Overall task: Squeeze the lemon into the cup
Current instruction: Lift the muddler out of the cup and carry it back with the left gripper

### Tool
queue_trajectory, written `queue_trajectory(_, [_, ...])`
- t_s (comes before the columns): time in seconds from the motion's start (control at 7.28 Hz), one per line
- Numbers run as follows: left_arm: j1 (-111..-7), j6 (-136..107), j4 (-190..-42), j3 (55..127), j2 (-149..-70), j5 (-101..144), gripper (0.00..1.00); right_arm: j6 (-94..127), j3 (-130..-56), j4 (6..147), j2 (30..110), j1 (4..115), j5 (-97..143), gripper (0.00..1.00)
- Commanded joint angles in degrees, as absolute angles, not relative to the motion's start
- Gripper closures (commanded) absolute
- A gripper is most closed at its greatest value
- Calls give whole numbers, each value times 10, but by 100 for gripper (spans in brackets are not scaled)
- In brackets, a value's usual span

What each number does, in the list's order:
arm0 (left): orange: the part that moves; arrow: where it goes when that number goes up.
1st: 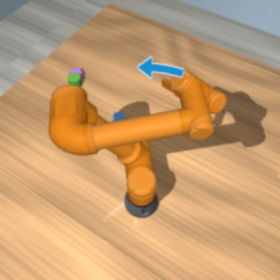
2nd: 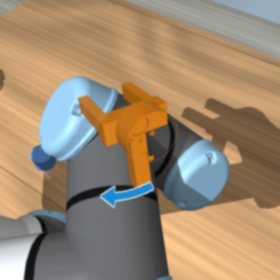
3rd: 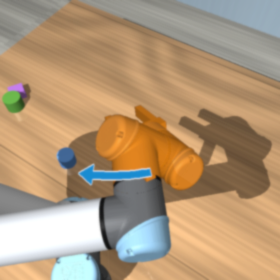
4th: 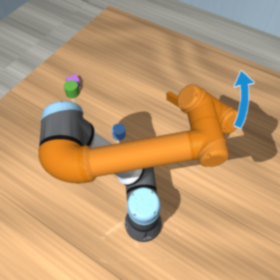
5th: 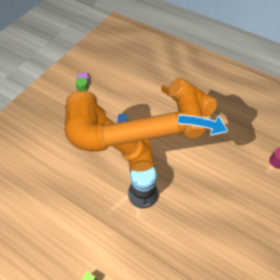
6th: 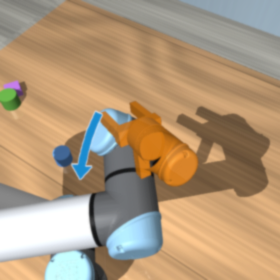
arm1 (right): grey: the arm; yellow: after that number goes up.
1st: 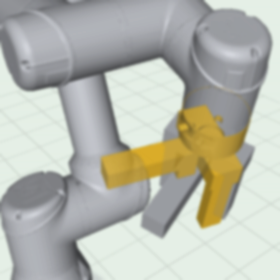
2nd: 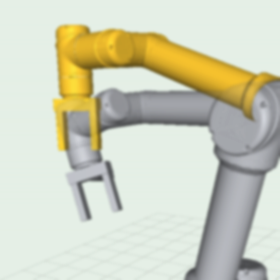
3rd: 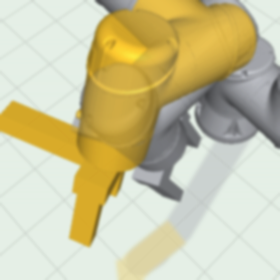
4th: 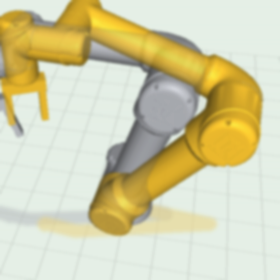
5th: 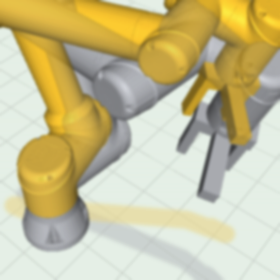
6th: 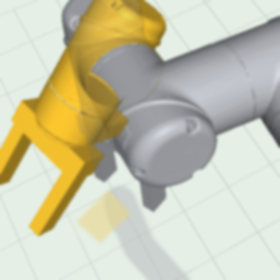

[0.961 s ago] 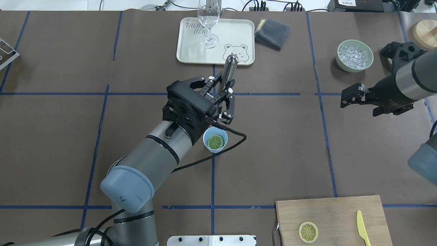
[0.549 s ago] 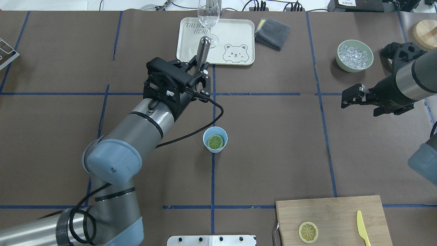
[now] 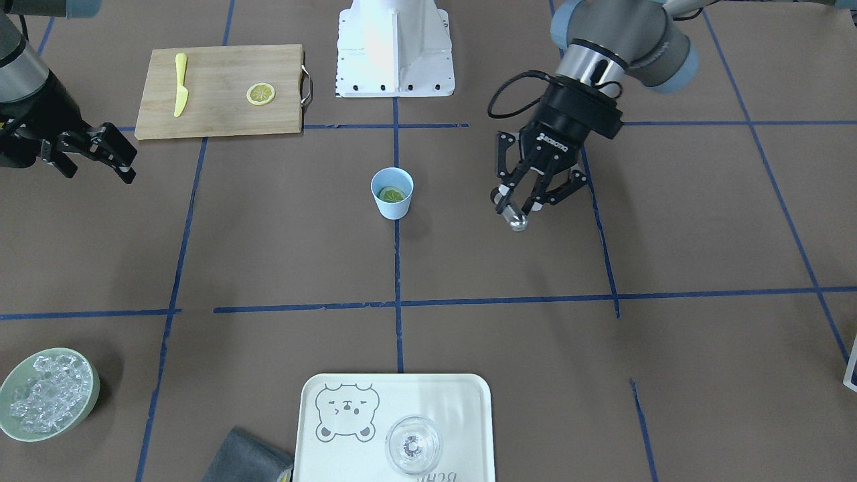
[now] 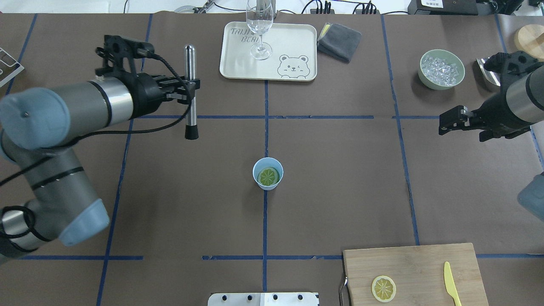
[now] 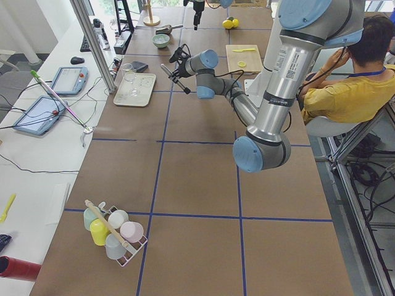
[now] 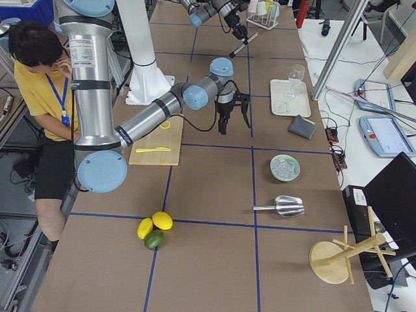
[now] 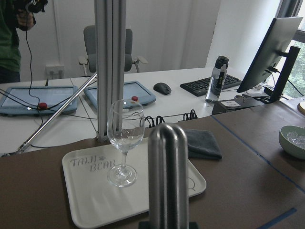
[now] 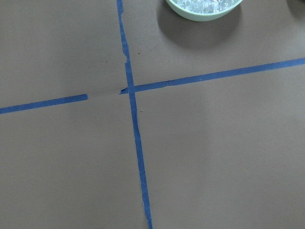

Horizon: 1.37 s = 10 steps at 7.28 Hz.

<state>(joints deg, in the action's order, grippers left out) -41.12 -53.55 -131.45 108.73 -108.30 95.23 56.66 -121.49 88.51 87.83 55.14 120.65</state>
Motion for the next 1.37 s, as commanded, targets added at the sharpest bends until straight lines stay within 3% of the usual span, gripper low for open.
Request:
queue_trajectory(0.0, [-489,-550,-1158,1127,-1007,1086,100,528,-1211,885,901,565,1206,0])
queue_trajectory(0.27, [-495,-514,-958,1096,-1002,1092,100,505,-1207,885,914,576,1207,0])
queue_trajectory(0.69, [-513,-329,-935,991,-990,1197,100,505,-1207,873,925,576,1225,0])
queue_trajectory(1.24, [-547,-335,-918,960,-992,1215,100,506,-1211,873,925,579,1226,0])
